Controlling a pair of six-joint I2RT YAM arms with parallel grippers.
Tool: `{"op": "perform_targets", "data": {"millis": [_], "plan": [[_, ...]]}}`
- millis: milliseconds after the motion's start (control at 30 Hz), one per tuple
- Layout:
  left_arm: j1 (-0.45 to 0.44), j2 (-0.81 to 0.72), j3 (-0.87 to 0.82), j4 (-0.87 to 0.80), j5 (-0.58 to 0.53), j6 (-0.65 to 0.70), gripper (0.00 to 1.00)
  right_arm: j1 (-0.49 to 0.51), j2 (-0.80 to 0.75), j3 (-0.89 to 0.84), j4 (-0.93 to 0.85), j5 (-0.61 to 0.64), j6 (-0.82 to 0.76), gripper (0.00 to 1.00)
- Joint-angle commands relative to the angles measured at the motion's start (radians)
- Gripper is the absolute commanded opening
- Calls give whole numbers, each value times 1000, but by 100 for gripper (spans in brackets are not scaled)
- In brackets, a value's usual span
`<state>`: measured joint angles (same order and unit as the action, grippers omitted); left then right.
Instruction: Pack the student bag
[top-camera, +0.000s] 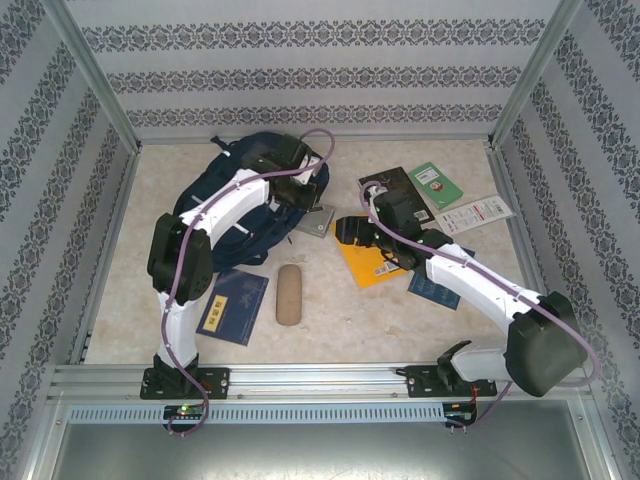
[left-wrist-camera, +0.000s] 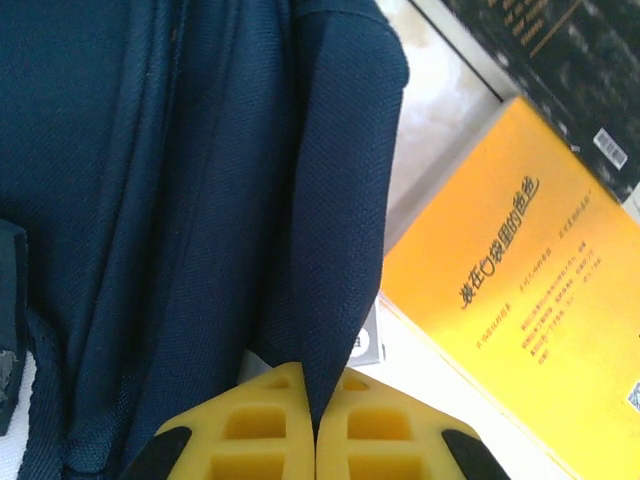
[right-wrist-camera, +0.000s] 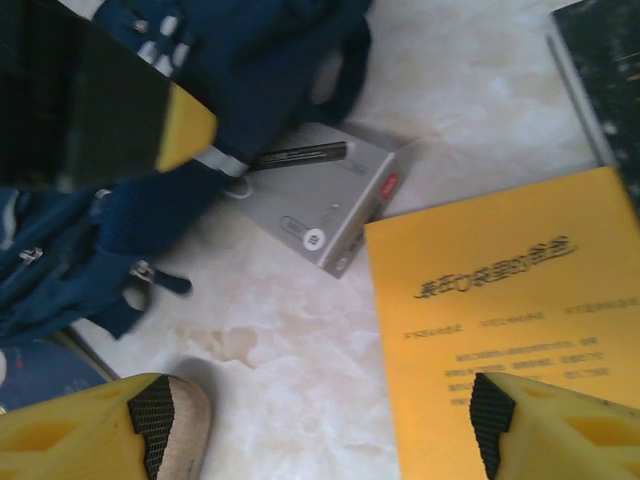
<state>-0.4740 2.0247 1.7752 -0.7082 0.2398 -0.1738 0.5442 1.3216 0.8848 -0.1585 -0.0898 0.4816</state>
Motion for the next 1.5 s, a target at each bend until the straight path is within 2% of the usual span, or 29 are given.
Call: {"op": "perform_targets", "data": {"millis": [0, 33, 67, 167, 300, 467, 567, 667, 867, 1000, 1200, 1400, 1467], "plan": [[-8, -27, -8, 75, 0, -76, 19, 13, 33, -14, 68, -69, -10, 77], [-8, -39, -18, 72, -24, -88, 31, 13, 45, -9, 68, -73, -2, 76], [-8, -53, -25, 68, -46, -96, 39, 13, 53, -2, 72, -74, 6, 76], [-9, -125, -74, 69, -128, -132, 46, 10, 92, 18, 89, -93, 50, 74], [-8, -266, -238, 124, -234, -222, 46, 10, 171, 80, 104, -155, 125, 69], [-12, -417, -509, 202, -286, -333, 46, 10, 294, 176, 119, -218, 236, 57], [-14, -489, -649, 218, -313, -399, 45, 9, 370, 231, 101, -220, 288, 59], [-19, -549, -766, 254, -289, -473, 44, 8, 442, 279, 87, -217, 330, 59], [-41, -631, -940, 312, -290, -600, 41, 7, 570, 406, 52, -221, 366, 59], [-41, -603, -968, 332, -323, -596, 36, 7, 631, 473, 33, -226, 391, 52], [-31, -490, -893, 307, -415, -493, 32, 3, 672, 507, 23, -242, 422, 36], [48, -353, -824, 358, -422, -409, 29, -12, 661, 503, 23, -231, 426, 2], [66, -307, -790, 369, -409, -378, 29, -16, 653, 501, 21, -228, 426, 0]]}}
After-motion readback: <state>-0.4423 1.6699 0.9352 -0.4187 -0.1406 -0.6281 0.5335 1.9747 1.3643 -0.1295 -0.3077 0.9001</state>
